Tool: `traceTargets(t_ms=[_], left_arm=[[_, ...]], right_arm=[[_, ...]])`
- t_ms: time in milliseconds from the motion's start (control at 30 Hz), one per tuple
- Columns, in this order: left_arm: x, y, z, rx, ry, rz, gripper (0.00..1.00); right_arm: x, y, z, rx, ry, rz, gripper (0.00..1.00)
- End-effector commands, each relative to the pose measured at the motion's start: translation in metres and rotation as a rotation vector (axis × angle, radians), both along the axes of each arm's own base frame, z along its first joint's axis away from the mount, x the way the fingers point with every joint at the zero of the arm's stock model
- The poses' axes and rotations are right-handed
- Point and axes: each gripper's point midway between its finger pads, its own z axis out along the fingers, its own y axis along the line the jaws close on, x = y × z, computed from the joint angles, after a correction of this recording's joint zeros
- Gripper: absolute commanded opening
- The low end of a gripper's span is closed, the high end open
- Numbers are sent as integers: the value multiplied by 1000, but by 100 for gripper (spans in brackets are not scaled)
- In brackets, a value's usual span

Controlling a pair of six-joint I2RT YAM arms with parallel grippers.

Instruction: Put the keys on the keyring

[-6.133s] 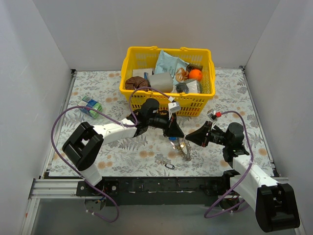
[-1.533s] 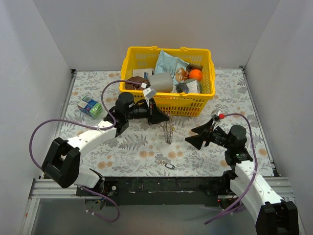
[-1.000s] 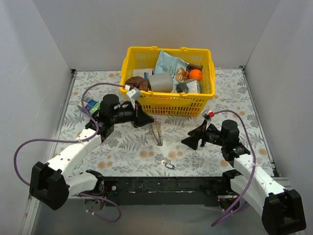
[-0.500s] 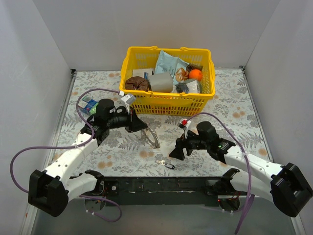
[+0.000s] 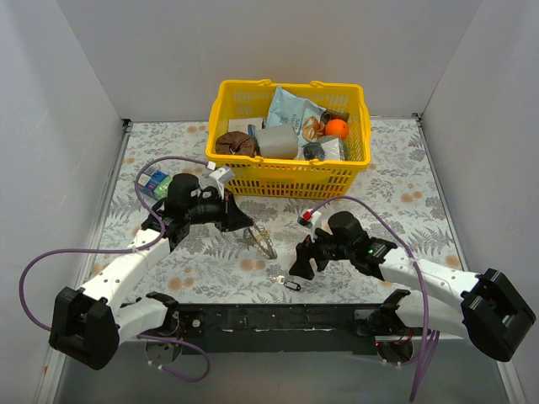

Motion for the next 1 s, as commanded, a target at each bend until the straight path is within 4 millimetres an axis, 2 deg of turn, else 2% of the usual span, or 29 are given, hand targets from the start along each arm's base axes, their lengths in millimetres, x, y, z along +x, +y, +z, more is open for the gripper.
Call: traceTargets(t_ms=[0,133,167,367,500,633,967], left_arm=[[2,5,1,-1,-34,4,0],[5,9,-1,0,-37,20,0],[6,9,-1,0,-36,23,0],[11,15,-1,2,-40,41,0],[11,16,-2,-3,-33,40,0],[12,17,0,-8,-39,42,0],[12,16,-1,-12,-32,35,0]], right_arm=[[5,12,10,-2,-38,19,78],[-2,20,4,-33,-33,49,66],[-2,22,3,-40,-35,48,60],[-9,32,-13,-108,-18,79,46],[-11,37,-25,-154,3,89,42],[-13,40,-31,-187,16,97,43],[-18,43,-37,-207,32,109,37]])
